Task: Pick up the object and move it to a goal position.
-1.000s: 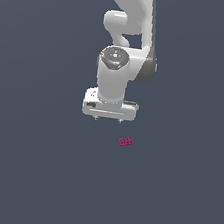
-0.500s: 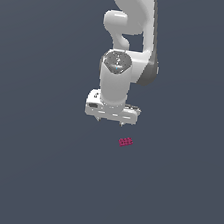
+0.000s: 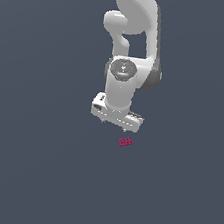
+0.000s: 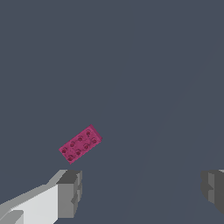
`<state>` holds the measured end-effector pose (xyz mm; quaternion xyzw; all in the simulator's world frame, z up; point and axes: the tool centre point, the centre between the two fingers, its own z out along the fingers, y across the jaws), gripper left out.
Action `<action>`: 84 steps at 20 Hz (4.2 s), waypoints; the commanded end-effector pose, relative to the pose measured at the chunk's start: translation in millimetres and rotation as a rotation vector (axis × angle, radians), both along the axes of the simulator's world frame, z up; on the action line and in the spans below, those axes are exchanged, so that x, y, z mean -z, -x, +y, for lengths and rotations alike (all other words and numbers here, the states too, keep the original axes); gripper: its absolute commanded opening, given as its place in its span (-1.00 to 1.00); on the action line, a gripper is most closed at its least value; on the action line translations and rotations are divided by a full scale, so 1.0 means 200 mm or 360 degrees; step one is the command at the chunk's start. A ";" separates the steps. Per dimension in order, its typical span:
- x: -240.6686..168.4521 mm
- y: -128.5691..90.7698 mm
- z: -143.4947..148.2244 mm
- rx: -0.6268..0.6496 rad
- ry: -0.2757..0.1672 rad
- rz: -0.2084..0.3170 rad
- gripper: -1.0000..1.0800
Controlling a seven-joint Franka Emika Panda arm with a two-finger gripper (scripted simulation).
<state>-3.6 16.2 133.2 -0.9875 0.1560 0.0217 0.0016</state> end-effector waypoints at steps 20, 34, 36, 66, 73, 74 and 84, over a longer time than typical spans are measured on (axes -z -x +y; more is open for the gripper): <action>0.21 -0.04 0.21 0.0842 0.0026 -0.0024 0.92; 0.32 -0.06 0.33 0.1329 0.0042 -0.0047 0.92; 0.33 -0.06 0.34 0.1373 0.0043 -0.0049 0.92; 0.61 -0.06 0.37 0.1472 0.0046 -0.0055 -1.00; 0.61 -0.06 0.37 0.1472 0.0046 -0.0055 -1.00; 0.61 -0.06 0.37 0.1472 0.0046 -0.0055 -1.00; 0.53 0.00 0.41 0.1472 0.0045 -0.0054 -1.00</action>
